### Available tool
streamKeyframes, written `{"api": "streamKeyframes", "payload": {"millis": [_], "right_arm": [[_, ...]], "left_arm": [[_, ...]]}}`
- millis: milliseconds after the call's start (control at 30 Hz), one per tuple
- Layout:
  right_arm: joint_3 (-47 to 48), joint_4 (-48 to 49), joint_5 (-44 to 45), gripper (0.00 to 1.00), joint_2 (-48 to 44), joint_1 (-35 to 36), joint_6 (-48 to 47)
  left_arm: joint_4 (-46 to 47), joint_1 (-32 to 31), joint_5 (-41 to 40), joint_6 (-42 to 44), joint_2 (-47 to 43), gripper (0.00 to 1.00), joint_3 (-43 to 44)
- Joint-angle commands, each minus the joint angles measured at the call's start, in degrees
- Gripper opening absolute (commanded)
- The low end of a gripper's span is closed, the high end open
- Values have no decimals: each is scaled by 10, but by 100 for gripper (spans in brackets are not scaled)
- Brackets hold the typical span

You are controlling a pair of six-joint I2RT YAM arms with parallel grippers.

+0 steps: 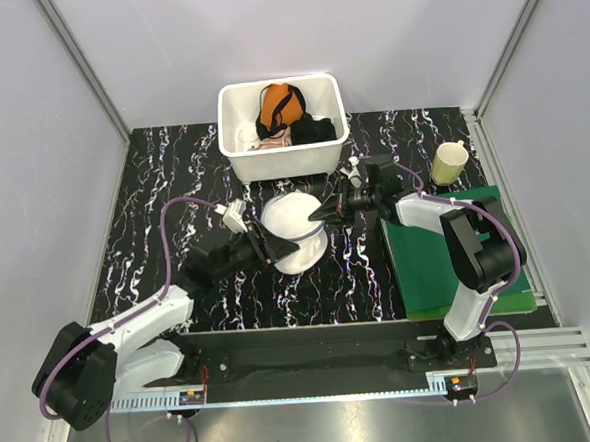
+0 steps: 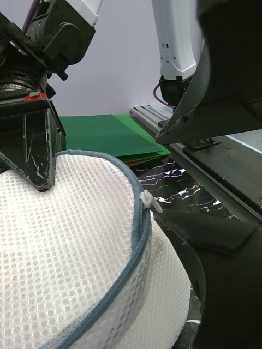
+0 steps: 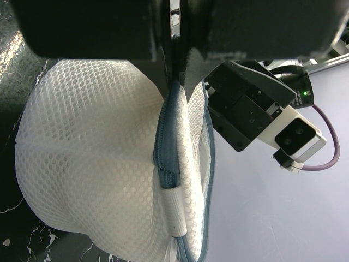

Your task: Place the bra in the laundry bag and zip it closed

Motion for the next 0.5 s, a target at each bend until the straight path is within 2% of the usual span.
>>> {"api": "streamKeyframes", "payload": {"millis": [0,333,467], "right_arm": [[5,28,-13,0,-13,2,8],[2,29,-14,0,-14,3,7],[2,27,-15,0,-14,3,5]], "left_arm": [[42,5,7,1,14,56,28],[83,12,8,-13,8,56,10],[90,15,7,-21,8,52,14]]}}
